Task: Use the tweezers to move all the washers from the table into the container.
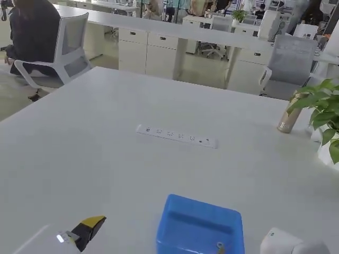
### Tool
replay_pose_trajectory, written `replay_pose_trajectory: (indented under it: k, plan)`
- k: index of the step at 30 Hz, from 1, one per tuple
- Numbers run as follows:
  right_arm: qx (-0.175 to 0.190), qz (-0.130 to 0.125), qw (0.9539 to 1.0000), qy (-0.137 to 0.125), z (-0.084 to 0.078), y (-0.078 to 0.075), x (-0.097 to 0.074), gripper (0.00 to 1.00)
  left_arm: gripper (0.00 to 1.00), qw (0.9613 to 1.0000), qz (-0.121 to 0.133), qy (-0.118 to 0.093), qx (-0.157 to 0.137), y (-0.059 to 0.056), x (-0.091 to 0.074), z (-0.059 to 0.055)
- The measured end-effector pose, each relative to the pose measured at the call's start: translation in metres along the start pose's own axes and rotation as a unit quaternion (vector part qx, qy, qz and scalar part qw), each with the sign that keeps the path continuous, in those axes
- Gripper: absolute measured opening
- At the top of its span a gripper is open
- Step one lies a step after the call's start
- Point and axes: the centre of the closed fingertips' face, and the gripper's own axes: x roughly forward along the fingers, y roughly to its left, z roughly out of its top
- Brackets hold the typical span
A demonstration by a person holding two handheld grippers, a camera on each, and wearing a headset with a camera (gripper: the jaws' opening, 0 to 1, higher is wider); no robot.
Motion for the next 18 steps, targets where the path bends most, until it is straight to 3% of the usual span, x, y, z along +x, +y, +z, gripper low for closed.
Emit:
replay_pose_trajectory:
  k: [5,12,15,18]
  plan:
    - [-0.031,0.005,0.9994,0.012,0.000,0.010,-0.001,0.03,0.92,1.0000,0.000,0.000,0.000,0.000,0.000,0.000]
    - [-0.055,0.011,0.9983,0.019,-0.005,0.012,0.000,0.03,0.92,1.0000,-0.001,0.000,0.001,0.000,-0.001,0.000]
    - [-0.081,0.012,0.9963,0.026,-0.007,0.014,0.001,0.03,0.91,1.0000,0.000,0.001,0.001,0.000,-0.001,0.000]
    - [-0.124,0.014,0.9914,0.039,-0.009,0.019,0.002,0.03,0.91,1.0000,-0.001,0.001,0.002,-0.001,-0.001,0.000]
